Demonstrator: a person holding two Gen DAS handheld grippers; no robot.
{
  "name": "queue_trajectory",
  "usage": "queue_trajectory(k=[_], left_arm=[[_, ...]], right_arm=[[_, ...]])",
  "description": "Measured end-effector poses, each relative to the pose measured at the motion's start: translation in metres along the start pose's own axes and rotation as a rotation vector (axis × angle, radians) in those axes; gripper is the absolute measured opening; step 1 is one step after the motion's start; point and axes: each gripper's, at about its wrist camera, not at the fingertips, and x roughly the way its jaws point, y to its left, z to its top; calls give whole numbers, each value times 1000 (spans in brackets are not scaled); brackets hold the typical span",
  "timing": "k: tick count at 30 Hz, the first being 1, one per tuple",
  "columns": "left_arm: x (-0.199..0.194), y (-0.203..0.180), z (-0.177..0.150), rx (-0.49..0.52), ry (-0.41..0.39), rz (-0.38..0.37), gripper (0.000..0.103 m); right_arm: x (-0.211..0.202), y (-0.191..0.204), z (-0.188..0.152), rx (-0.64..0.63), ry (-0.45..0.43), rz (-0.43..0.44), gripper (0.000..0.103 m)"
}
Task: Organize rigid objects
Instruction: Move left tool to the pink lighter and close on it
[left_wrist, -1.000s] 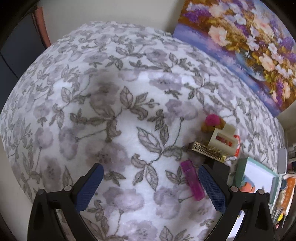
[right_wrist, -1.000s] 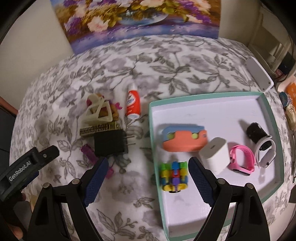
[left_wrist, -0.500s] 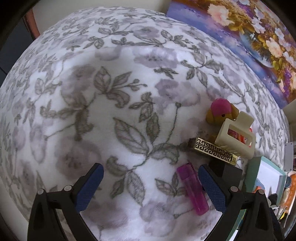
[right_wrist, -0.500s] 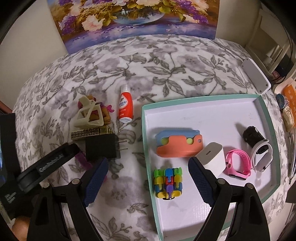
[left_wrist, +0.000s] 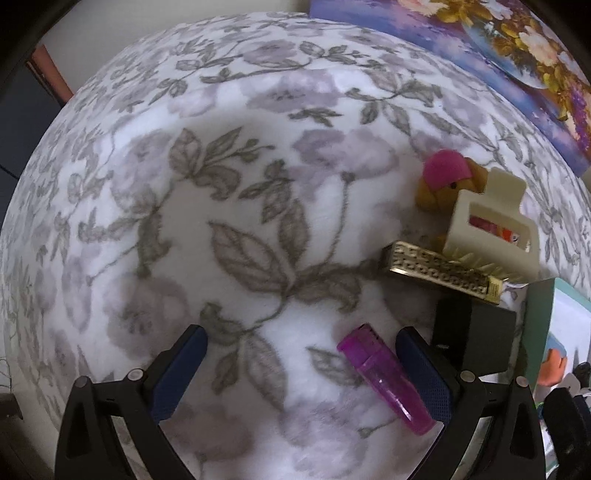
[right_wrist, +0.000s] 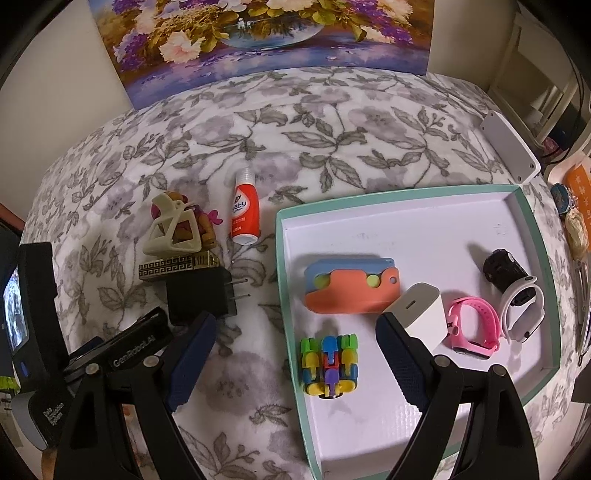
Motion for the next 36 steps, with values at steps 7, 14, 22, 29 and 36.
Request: queue_trajectory(k=[7, 14, 22, 29, 36], left_arm=[[-3, 23, -1, -12, 6, 41, 103], [-17, 42, -5, 2, 24, -45, 103], [-21, 5, -18, 135, 60, -125, 103], [-12, -16, -27, 205, 74, -111, 103], [-12, -36, -30, 232, 56, -97, 91]], right_arm=[[-1, 3, -2, -8, 5, 8, 88], [-2, -9, 0, 8, 5, 0, 88], [-1, -30, 1, 37, 12, -28, 89], [1, -34, 1, 48, 23, -24, 88], [3, -31, 0, 43, 25, -27, 89]])
